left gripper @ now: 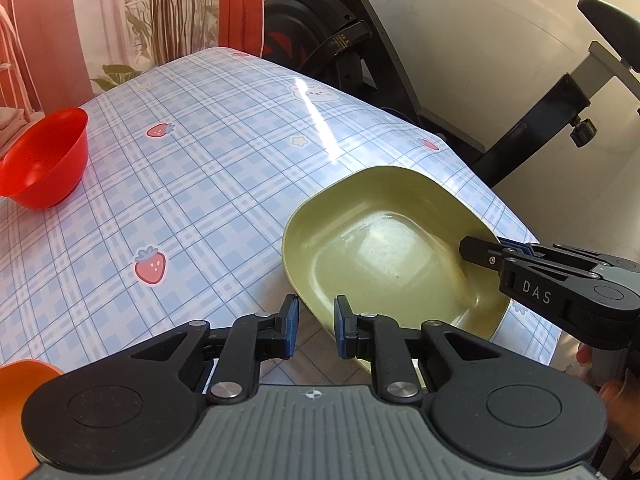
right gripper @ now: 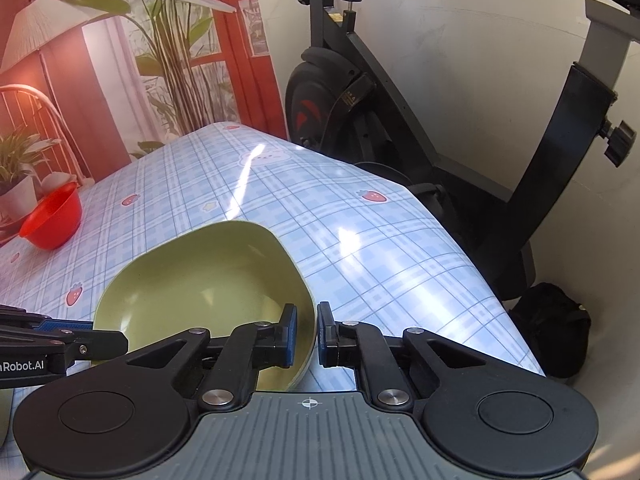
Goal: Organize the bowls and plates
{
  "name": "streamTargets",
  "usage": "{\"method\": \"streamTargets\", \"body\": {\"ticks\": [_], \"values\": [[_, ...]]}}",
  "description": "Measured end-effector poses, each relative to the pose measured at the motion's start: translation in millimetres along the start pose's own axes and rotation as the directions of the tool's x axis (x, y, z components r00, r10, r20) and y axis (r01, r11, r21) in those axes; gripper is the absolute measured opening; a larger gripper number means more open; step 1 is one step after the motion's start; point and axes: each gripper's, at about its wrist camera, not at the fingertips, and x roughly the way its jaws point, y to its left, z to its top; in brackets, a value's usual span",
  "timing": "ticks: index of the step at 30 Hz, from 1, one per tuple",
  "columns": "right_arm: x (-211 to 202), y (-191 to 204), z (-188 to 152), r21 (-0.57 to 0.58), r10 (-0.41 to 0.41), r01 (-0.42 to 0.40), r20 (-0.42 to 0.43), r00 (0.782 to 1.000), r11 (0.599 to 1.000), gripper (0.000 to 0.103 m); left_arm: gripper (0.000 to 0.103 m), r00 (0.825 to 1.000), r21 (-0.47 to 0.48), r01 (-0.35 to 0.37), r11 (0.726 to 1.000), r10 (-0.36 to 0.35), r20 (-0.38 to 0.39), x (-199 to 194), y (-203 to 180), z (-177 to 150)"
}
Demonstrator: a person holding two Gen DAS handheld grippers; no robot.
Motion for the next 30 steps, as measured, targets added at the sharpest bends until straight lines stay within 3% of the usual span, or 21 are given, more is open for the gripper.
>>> {"method": "streamTargets", "body": {"ticks": [14,19,30], "values": [[-24.3,22.8,10.3,0.012,0.083,-0.083,0.008,0.997,0.996,0.007,0.02,0.997,-0.038,-0.039,0.999,0.042,0.066,-43.2,22.3,-1.4],[-35.0,44.8,16.5,-0.022,0.092,-0.091,0.026,0.995,0.996,0.007,0.02,0.994,-0.056,-0.055,0.997,0.06,0.09,-64.2,33.5,-2.0],[-51.6,107.9,23.5,-0.076,0.195,-0.192,0.029,0.98,0.978,0.008,0.02,0.985,-0.116,-0.091,0.989,0.106,0.137,-118.1,81.4,-12.1]]}}
